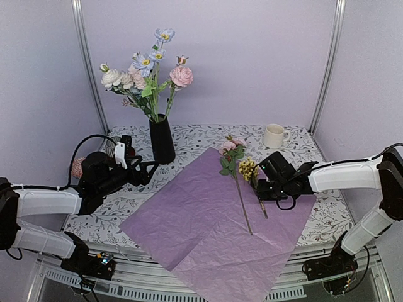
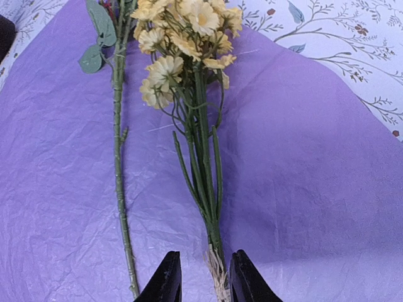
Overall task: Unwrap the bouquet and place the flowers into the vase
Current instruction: Place the fake flower on the flattened wrapping paper, then pick up the fake flower from the flattened wrapping paper.
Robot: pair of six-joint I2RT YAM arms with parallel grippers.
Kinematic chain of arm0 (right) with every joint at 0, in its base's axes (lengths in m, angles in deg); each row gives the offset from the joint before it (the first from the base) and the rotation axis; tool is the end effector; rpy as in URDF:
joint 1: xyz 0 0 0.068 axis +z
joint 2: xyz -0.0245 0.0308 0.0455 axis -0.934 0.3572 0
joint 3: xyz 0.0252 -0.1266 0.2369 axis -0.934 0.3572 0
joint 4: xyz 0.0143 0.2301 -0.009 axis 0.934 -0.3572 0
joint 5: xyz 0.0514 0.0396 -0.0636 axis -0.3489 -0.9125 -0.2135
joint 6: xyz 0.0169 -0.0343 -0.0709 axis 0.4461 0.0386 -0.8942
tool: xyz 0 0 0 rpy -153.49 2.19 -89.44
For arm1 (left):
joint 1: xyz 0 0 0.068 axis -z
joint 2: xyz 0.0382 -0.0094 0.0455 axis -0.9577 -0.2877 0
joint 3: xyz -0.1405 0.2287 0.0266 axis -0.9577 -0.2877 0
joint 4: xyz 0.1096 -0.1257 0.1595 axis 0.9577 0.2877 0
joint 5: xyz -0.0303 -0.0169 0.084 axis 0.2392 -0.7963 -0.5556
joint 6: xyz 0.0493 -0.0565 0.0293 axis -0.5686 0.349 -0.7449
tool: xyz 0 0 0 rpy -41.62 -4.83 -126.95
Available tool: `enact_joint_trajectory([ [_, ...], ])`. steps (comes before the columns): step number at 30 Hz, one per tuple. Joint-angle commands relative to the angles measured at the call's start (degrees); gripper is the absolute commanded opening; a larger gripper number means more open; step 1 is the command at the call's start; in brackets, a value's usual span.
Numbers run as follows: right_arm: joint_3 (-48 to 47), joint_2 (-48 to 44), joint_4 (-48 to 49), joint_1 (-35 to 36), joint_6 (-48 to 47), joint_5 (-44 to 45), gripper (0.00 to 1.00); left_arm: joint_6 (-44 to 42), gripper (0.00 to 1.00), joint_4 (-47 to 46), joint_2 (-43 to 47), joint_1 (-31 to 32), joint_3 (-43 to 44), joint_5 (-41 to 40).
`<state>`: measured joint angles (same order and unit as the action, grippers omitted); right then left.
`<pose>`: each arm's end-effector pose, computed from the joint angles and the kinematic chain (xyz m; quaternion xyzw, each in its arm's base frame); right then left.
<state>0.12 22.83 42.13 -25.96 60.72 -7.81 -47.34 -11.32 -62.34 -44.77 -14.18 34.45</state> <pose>0.2203 0.1802 0.1600 -0.0120 0.9538 0.0712 0.2916 0.2193 -0.1301 0.2228 0.1262 0.7491 -0.2965 0.5788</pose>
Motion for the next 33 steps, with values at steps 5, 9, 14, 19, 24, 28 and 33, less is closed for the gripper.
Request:
enact_joint_trajectory([
  [5, -5.0, 0.2, -2.4, 0.8, -6.3, -8.1, 0.28, -0.7, 0.92, -0.4, -0.9, 0.7, 1.4, -0.3],
  [9, -9.7, 5.2, -5.8, 1.8, -6.9, -8.8, 0.26, -0.8, 0.92, -0.4, -1.3, 0.8, 1.5, -0.3],
  [14, -15.6, 11.5, -10.5, 2.1, -6.4, -9.1, 0.23, -0.9, 0.92, -0.3, -1.5, 0.8, 1.6, -0.3],
  [19, -18.4, 14.5, -12.6, 2.2, -6.3, -9.0, 0.24, -1.0, 0.92, -0.2, -1.4, 0.9, 1.7, -0.3],
  [24, -21.5, 18.0, -14.4, 2.2, -7.4, -11.1, 0.24, -0.9, 0.92, -0.2, -1.6, 0.9, 1.8, -0.1],
  [28, -21.8, 19.7, -14.9, 2.4, -7.8, -12.2, 0.24, -0.9, 0.92, -0.2, -1.8, 1.0, 1.8, 0.0],
  [33, -24.7, 21.5, -16.4, 2.8, -7.9, -11.5, 0.24, -0.9, 0.92, -0.2, -1.9, 1.0, 2.0, 0.1],
])
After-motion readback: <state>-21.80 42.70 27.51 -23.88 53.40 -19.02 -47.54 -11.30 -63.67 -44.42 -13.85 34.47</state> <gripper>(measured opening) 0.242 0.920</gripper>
